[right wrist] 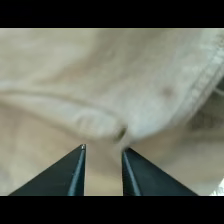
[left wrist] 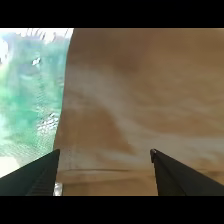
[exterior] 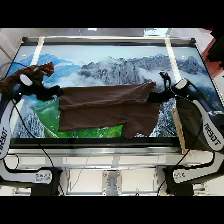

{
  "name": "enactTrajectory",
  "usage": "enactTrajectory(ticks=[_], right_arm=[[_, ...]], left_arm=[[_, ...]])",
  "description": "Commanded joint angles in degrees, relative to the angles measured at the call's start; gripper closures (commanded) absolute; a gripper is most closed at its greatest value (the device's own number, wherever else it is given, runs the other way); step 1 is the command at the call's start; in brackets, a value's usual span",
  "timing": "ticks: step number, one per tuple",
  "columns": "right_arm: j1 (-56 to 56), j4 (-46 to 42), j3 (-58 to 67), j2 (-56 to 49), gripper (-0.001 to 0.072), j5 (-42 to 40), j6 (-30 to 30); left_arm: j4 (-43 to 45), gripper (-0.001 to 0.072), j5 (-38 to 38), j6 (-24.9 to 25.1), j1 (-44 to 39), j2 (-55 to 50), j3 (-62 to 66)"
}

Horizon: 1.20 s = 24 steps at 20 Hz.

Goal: Fold the shirts.

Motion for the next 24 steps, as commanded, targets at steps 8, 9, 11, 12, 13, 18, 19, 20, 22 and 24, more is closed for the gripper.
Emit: enactTrajectory(ticks=[8, 9, 11, 12, 13, 18, 19, 20, 22, 24], right_arm=[[-11.37, -5.7, -15.93, 25.51, 0.0431, 23.34, 4.24], [-12.24, -1.97, -21.33, 27.58, 0.0411, 23.12, 5.22], [-12.72, 9.16, -31.56, 31.02, 0.0319, 21.51, 6.08], [-12.59, 15.1, -36.24, 32.24, 0.0319, 20.33, 6.1], [-12.61, 20.41, -40.61, 33.05, 0.0318, 18.88, 6.08], [-12.61, 30.6, -56.61, 33.48, 0.0314, 8.85, 5.99], [-12.61, 31.91, -58.77, 33.48, 0.0244, 7.26, 5.99], [-12.61, 33.62, -60.3, 33.48, 0.018, 6.03, 5.99], [-12.61, 37.42, -62.27, 33.48, 0.0181, 2.19, 5.51], [-12.61, 41.38, -62.71, 33.48, 0.0183, -2.95, 4.17]], left_arm=[[6.08, 0.0066, -10.32, 2.64, 0.94, 24.06, -11.52], [4.72, 0.0066, -12.37, 2.71, 0.92, 25.73, -16.09], [2.27, 0.0066, -14.23, 2.75, 0.92, 27.8, -22.73], [1.01, 0.0066, -14.01, 2.93, 0.92, 28.37, -24.74], [-0.2, 0.0066, -14.01, 3.15, 0.92, 28.55, -25.81], [-8.26, 0.0066, -12.0, 5.46, 0.9, 28.63, -26.23], [-9.92, 0.0066, -12.04, 6.51, 0.9, 28.63, -26.23], [-11.08, 0.0066, -12.04, 7.06, 0.9, 28.63, -26.23], [-12.2, 0.0066, -11.93, 7.67, 0.9, 28.63, -26.23], [-12.26, 0.0066, -11.63, 7.67, 0.9, 28.63, -26.23]])
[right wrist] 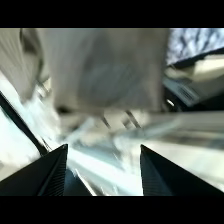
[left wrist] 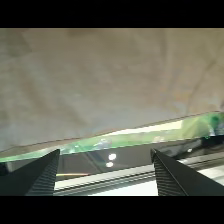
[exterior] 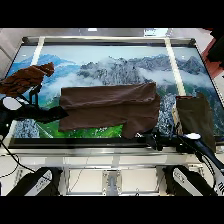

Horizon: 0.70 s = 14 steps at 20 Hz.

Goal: Fold the shirts.

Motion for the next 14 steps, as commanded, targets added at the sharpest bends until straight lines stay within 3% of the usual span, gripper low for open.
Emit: enactTrajectory(ticks=[1, 6, 8, 12, 14], right_arm=[[-0.02, 9.25, -2.82, 0.11, 0.0184, -9.66, -1.36], [-0.02, 15.82, -2.82, 0.11, 0.0186, -15.47, -1.64], [-0.02, 15.56, -2.82, 0.11, 0.0242, -15.02, -1.18], [-0.02, 15.58, -2.82, 0.11, 0.047, -14.6, -1.64], [-0.02, 15.82, -2.8, 0.11, 0.0677, -13.0, -4.68]], left_arm=[[-2.23, 0.0066, 0.33, 0.98, 0.04, 0.09, -0.2], [-2.21, 0.0066, 0.35, 0.98, 0.04, 0.09, -0.17], [-2.19, 0.0066, 0.61, 0.98, 0.04, 0.09, -0.2], [-2.19, 0.0066, 0.87, 0.96, 0.04, 0.09, -0.2], [-2.14, 0.0066, 0.72, 0.98, 0.04, 0.09, -0.2]])
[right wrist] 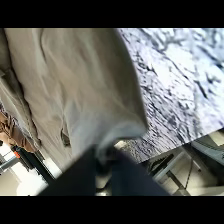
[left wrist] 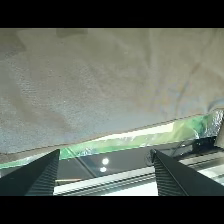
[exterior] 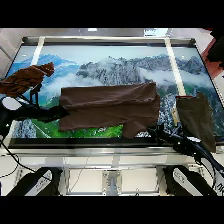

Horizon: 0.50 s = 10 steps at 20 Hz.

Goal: Fold the shirts.

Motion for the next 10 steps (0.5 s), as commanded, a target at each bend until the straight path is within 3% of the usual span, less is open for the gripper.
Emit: enactTrajectory(ticks=[1, 4, 5, 8, 9, 10], right_arm=[[-0.02, 0.63, -0.02, 0.02, 0.0679, 2.32, -3.96], [-0.02, 0.79, -0.02, 0.02, 0.068, 3.87, -5.29], [-0.02, 0.79, -0.02, 0.02, 0.068, 3.98, -5.35], [-0.02, 0.79, -0.02, 0.02, 0.068, 5.42, -7.48], [-0.02, 0.96, -0.02, 0.02, 0.0679, 6.01, -8.41], [-0.02, 0.96, -0.02, 0.02, 0.068, 6.56, -8.74]], left_arm=[[0.0, 0.0066, 0.02, 0.02, 0.04, 0.04, -0.02], [2.95, 0.0066, 3.85, -0.92, 0.11, 0.04, -0.28], [6.1, 0.0066, 6.88, -6.19, 0.11, 0.04, -1.22], [17.35, 0.0067, 11.67, -35.39, 0.09, 0.04, -7.65], [19.21, 0.0068, 11.41, -41.7, 0.09, 0.04, -9.53], [19.76, 0.0067, 11.15, -44.22, 0.09, 0.04, -11.08]])
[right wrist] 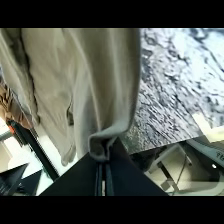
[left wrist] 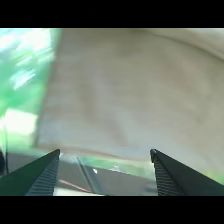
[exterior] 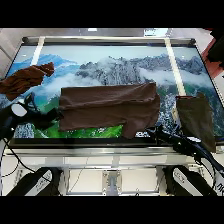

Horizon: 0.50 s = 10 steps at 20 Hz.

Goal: Fold the shirts.

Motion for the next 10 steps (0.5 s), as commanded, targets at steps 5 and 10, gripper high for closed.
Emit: enactTrajectory(ticks=[5, 10], right_arm=[[-0.02, 0.22, -0.02, 0.02, 0.0679, 4.22, -3.02], [-0.04, 0.24, -0.02, 0.02, 0.068, 4.28, -3.04]], left_arm=[[6.01, 0.0071, 5.4, -24.76, 0.04, 0.0, -6.95], [1.99, 0.0071, 8.31, -26.16, 0.04, -1.38, -7.04]])
